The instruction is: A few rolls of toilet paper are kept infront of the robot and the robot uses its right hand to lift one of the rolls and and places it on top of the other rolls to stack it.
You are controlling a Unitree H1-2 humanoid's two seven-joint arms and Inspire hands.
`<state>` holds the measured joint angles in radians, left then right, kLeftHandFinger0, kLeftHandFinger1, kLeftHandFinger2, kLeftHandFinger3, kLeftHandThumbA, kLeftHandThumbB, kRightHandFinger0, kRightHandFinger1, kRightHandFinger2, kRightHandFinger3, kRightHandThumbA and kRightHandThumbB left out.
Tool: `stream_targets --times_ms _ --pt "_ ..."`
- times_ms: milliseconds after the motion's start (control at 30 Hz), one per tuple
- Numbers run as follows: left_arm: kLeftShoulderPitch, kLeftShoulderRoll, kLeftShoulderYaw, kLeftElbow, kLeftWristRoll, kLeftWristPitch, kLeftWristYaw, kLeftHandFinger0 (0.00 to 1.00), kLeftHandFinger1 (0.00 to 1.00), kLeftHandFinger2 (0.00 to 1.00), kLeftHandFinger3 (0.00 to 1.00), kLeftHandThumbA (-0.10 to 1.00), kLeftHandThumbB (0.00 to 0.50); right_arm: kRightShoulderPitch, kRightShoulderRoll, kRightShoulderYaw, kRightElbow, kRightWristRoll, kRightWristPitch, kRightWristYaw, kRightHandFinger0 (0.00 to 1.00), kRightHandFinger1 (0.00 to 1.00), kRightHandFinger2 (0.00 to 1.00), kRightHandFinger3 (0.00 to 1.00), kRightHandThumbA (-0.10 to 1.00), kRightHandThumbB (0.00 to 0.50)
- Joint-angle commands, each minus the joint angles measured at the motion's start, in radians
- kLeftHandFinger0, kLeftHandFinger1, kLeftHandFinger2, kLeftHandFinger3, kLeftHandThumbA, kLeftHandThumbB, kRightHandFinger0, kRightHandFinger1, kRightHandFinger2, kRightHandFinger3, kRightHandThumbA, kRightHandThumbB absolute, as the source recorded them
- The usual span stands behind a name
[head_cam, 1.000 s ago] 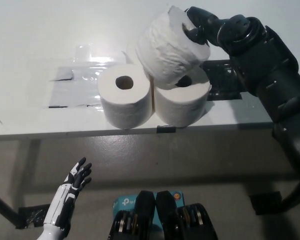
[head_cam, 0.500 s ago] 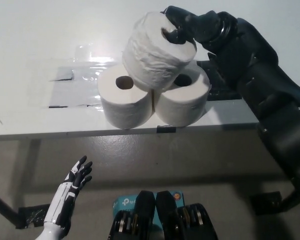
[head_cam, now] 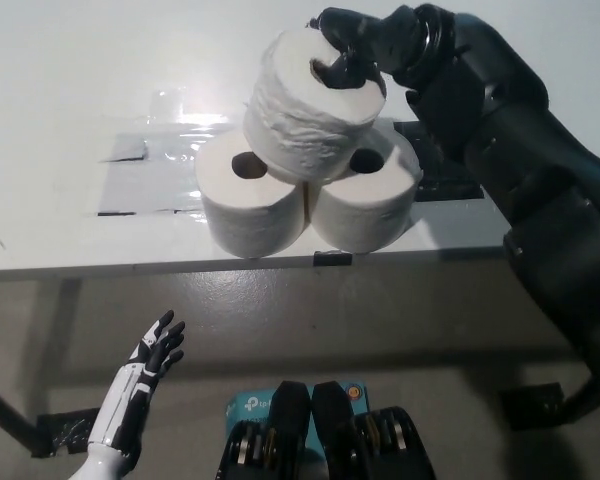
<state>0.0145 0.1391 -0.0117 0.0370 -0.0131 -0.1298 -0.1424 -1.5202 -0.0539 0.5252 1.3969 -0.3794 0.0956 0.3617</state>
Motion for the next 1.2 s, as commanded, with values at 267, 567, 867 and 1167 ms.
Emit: stream_targets --times_ms 267,567,867,1167 --pt "-0.009 0.012 -0.004 -0.036 0.008 0.007 -0.003 1.0 1.0 1.0 1.0 0.95 0.179 -0.117 -0.019 -0.002 -0.016 -0.032 -0.045 0.072 1.0 1.0 1.0 1.0 0.88 0.321" --pt "-0.017 0.014 -0.006 -0.042 -0.006 0.012 -0.015 1.0 1.0 1.0 1.0 0.93 0.172 -0.168 -0.016 -0.005 -0.012 -0.028 -0.037 0.196 1.0 1.0 1.0 1.0 0.96 0.285" --pt "-0.028 0.02 -0.019 -0.03 0.019 -0.006 -0.012 1.0 1.0 1.0 1.0 0.96 0.179 -0.205 -0.008 -0.007 -0.007 -0.07 0.03 0.12 1.0 1.0 1.0 1.0 0.89 0.447" --pt "-0.029 0.014 -0.033 -0.024 0.011 -0.013 -0.016 1.0 1.0 1.0 1.0 0.95 0.18 -0.233 -0.02 -0.057 -0.004 -0.026 0.06 0.165 1.0 1.0 1.0 1.0 0.81 0.393"
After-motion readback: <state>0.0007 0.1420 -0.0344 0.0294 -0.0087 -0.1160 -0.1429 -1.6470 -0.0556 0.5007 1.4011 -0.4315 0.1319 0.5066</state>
